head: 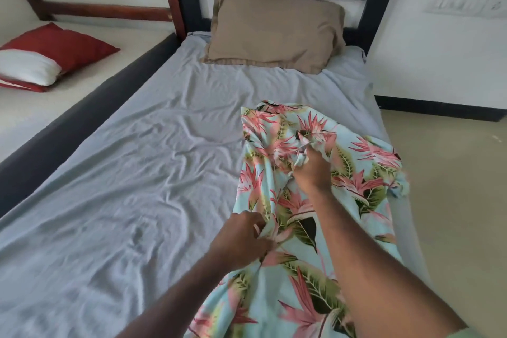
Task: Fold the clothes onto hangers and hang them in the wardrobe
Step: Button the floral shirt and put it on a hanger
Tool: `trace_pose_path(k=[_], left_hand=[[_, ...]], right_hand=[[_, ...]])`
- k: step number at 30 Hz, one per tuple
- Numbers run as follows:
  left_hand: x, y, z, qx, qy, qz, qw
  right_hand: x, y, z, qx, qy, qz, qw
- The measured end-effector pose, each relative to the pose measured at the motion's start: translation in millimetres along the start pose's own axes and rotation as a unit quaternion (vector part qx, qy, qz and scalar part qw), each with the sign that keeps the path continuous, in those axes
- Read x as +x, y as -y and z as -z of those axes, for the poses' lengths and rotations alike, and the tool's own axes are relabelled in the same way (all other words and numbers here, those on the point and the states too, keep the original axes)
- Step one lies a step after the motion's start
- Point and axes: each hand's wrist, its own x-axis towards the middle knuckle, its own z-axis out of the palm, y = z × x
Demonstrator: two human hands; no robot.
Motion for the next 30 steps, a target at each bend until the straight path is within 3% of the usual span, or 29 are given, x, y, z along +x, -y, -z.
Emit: trace_pose_path(k=[3, 6, 11, 18, 21, 24, 26, 28, 30], left_hand=[[-14.5, 4.6, 1.4, 0.009, -0.017, 0.021, 1.0], [-43.5, 16.3, 8.7, 0.039, -0.032, 0.04, 0.998], [-105.3, 45.6, 19.9, 0.09, 0.012, 0.094, 0.991], [-166.6, 32.9, 46.4, 0.209, 0.093, 0.04, 0.973], [-174.6, 16.1, 48.8, 0.198, 0.093, 0.015, 0.976], [-179.8, -10.8, 38.7, 0.2, 0.1, -0.043, 0.974], [-184.3, -29.2, 24.2, 0.181, 0.149, -0.068, 0.97], [-191.0, -41.8, 2.6, 0.078, 0.238, -0.049, 0.967], [-193.5, -44.0, -17.4, 0.014, 0.274, -0.031, 0.961]], right_hand=[[-32.3, 2.2, 5.7, 0.021, -0.069, 0.014, 0.997], [-84.9, 3.4, 6.1, 0.028, -0.064, 0.004, 0.998], [-153.9, -1.3, -3.4, 0.092, 0.086, -0.085, 0.988], [-204.6, 14.7, -6.9, 0.111, 0.177, -0.086, 0.974], [-210.2, 21.0, -4.2, 0.162, 0.198, -0.112, 0.96], [-214.0, 17.8, 7.9, 0.145, 0.146, -0.101, 0.973], [-217.7, 12.2, 21.7, 0.145, 0.132, -0.096, 0.976], [-221.2, 1.0, 33.7, 0.145, 0.141, -0.105, 0.974], [-228.7, -9.1, 43.4, 0.141, 0.173, -0.123, 0.967]])
